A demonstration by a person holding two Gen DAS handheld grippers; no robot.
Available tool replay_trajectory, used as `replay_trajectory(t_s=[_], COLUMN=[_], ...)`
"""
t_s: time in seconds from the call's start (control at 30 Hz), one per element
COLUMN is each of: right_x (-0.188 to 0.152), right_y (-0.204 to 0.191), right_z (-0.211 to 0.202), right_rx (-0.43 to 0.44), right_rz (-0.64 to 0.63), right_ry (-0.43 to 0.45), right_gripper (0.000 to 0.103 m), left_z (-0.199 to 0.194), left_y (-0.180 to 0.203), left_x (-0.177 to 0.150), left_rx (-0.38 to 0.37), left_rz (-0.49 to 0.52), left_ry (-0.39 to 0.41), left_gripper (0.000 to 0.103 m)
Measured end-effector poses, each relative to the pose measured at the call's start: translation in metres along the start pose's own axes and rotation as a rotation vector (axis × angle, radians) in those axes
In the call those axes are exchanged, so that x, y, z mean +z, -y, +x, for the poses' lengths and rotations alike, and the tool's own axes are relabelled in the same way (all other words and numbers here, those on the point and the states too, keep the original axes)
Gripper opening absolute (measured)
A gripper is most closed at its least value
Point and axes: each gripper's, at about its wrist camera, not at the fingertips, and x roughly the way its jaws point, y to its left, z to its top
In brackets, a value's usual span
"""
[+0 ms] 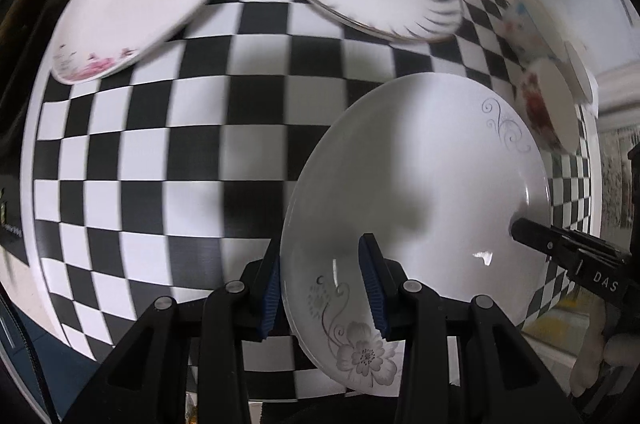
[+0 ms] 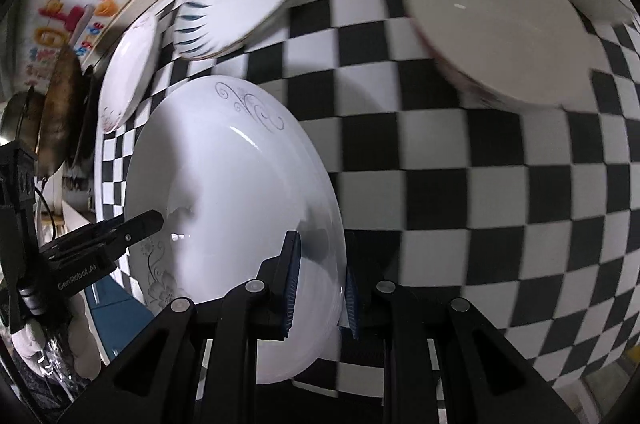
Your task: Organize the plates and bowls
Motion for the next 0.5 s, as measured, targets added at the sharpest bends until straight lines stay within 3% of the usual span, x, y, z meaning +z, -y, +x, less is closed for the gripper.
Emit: replay_trajectory(t_s=[0.5], right_x=[-0.011], right_y=[0.026], right_z=[0.014], right_rx=[-0.004], right_rz=[0.019], right_ry=[-0.018], right_gripper=[0.022], left_z=[0.037], left_y=[0.041], left_x=[0.017], left_rx=[0.053], left_rz=[0.004], left_ry=[-0.044], left_gripper=[0.034])
